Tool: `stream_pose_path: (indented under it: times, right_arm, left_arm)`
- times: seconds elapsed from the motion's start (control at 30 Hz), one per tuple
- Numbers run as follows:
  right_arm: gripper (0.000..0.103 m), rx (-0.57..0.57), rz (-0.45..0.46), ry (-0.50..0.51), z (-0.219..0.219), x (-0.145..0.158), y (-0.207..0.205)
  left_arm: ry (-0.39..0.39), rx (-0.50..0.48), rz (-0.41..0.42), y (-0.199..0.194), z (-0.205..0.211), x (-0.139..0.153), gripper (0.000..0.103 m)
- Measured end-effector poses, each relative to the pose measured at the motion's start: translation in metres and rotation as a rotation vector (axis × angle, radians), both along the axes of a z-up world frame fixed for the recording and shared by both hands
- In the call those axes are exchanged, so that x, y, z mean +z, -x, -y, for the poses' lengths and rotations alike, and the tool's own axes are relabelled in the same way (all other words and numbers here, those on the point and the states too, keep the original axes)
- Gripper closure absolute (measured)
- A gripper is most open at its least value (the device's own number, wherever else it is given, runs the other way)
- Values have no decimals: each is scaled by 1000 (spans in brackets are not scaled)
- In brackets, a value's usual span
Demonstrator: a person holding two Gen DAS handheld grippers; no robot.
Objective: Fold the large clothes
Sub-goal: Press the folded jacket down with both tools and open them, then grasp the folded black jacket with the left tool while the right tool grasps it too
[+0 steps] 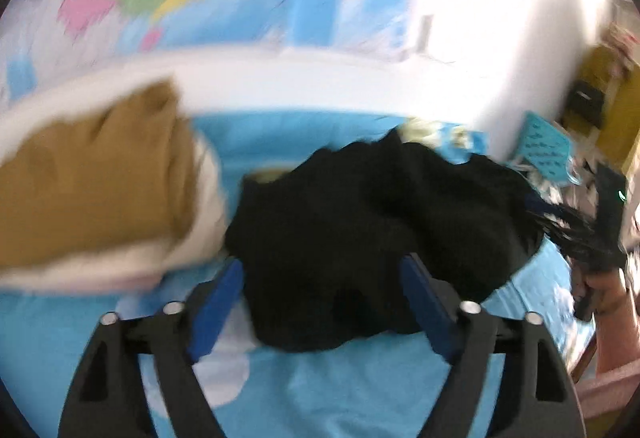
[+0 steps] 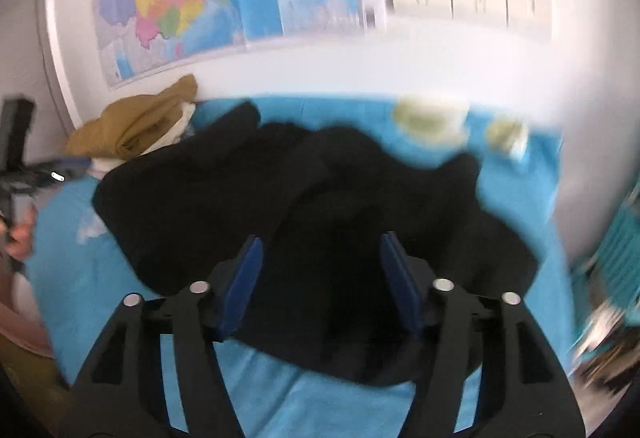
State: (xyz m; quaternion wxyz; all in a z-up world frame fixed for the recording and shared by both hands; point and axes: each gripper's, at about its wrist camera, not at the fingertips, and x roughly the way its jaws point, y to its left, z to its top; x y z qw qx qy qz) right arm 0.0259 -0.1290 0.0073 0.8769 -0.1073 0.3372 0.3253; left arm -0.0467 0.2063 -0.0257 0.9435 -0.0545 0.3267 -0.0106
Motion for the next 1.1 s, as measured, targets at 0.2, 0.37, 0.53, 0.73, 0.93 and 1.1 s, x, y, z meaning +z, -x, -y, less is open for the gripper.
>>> stream_pose_path:
  times: [0.2, 0.37, 0.53, 0.73, 0.93, 1.1]
  right_arm:
    - [50, -26, -36, 162, -13, -34, -22]
    - [102, -88, -33, 102, 10, -22, -36]
    - [103, -300, -12, -45, 71, 13, -61]
    - [56, -41, -42, -28, 29, 9, -38]
    - [52, 60, -71, 143, -21, -25, -48]
    - [100, 53, -43, 176, -18, -25, -46]
  left_arm:
    - [-170, -50, -139, -57, 36, -48, 25]
    - [-113, -38, -143, -85, 20, -46, 69]
    - [114, -22, -141, -84, -18, -38, 76]
    - [20, -58, -109, -69, 7, -28, 44]
    - [-106, -129, -120, -84, 38, -28, 33]
    - [-35, -80, -172, -106, 18, -37, 81]
